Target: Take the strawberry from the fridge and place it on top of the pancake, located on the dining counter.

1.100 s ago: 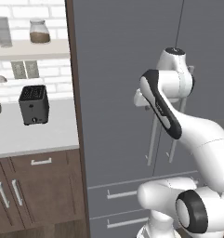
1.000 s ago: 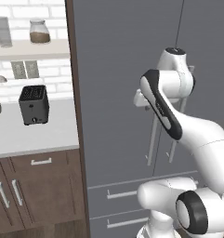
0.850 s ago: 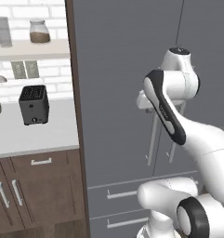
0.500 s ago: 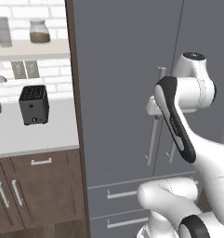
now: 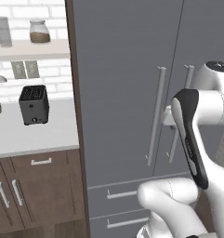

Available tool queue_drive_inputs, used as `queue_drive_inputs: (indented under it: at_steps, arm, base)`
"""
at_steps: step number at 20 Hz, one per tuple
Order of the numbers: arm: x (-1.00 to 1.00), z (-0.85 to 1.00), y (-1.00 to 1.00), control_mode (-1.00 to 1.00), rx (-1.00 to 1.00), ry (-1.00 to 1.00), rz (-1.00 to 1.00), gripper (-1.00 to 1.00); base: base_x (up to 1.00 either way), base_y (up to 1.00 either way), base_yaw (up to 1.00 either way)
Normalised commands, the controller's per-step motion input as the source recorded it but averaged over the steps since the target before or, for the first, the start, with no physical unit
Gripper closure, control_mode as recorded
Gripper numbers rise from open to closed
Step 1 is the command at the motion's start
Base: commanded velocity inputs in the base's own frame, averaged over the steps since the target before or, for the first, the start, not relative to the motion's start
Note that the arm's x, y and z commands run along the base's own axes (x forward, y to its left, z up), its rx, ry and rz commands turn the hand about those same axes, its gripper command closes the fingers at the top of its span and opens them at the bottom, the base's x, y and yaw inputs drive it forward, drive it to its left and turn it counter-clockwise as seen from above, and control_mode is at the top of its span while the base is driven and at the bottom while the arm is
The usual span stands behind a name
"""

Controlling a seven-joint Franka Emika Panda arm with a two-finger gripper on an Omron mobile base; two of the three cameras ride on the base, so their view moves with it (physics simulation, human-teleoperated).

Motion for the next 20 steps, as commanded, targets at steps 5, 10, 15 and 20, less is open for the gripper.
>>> queue_drive_inputs:
  at_steps: [5, 10, 15, 20]
  arm:
    - [-0.79, 0.0, -0.03, -1.0, 0.0, -0.1, -0.06, -1.0]
    - [-0.5, 0.0, 0.32, -1.0, 0.0, -0.15, 0.0, -1.0]
    - [-0.08, 0.0, 0.1, 1.0, 0.0, -0.04, 0.0, -1.0]
    - [0.0, 0.0, 0.0, 1.0, 0.0, 0.0, 0.0, -1.0]
  base:
    - [0.0, 0.0, 0.0]
    - [0.0, 0.0, 0.0]
    - [-0.17, 0.05, 0.0]
    - [-0.64, -0.19, 0.0]
